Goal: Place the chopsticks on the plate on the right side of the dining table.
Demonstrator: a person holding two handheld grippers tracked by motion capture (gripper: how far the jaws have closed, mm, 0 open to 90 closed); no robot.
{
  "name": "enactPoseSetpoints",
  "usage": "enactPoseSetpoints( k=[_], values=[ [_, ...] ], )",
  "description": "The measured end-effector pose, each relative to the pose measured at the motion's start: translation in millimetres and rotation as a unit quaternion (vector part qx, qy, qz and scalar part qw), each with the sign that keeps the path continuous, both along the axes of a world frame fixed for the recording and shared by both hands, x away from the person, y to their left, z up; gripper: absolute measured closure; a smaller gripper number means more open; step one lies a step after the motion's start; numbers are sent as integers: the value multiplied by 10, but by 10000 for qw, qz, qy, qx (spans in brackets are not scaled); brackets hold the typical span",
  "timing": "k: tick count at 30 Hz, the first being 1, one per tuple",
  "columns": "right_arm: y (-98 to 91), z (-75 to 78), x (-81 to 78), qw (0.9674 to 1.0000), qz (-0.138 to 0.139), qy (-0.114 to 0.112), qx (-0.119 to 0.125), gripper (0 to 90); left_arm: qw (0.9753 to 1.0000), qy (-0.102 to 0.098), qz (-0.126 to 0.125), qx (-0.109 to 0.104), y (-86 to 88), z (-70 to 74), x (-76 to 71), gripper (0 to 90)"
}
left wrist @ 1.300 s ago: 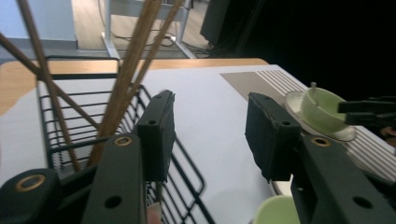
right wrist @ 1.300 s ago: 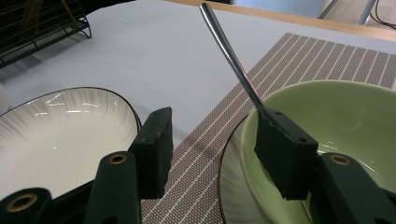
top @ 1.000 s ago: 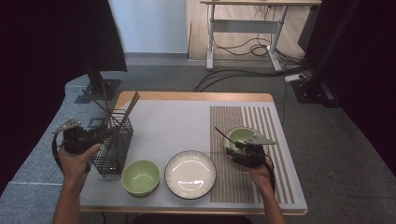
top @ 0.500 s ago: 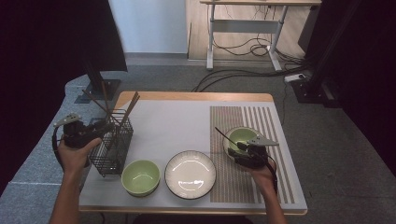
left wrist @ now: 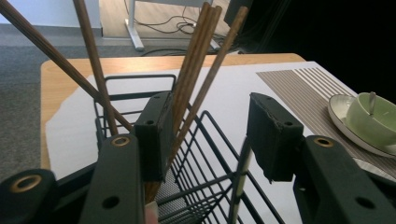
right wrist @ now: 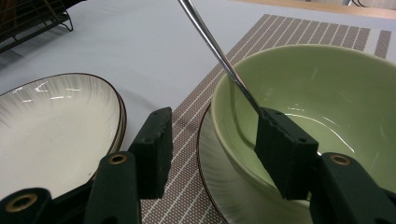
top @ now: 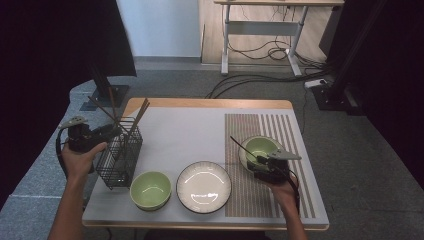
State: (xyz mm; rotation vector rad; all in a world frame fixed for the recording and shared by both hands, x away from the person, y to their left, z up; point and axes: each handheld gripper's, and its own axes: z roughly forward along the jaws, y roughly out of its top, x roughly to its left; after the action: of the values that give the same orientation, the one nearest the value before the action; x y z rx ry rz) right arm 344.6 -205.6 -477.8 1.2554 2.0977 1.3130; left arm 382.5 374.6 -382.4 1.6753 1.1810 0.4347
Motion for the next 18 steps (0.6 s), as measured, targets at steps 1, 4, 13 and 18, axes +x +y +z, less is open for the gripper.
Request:
enactPoseSetpoints(
  k=[1, 4, 13, 18],
  values=[
    [-3, -1, -2, 10000, -15, 1, 13, 465, 10000, -4, 6, 9, 6, 8, 10, 511],
    [-20, -4, -1, 10000, -33, 13, 17, 465, 10000, -45, 38, 80, 22, 20, 45, 513],
    [-4, -27, 7, 10000, -16, 41, -25, 464, 9998, -45, 87, 163, 96, 2, 142, 513],
    [-9, -30, 9, 10000, -11, 74, -38, 464, 9999, -52, 75, 137, 122, -7, 186, 514]
  ],
)
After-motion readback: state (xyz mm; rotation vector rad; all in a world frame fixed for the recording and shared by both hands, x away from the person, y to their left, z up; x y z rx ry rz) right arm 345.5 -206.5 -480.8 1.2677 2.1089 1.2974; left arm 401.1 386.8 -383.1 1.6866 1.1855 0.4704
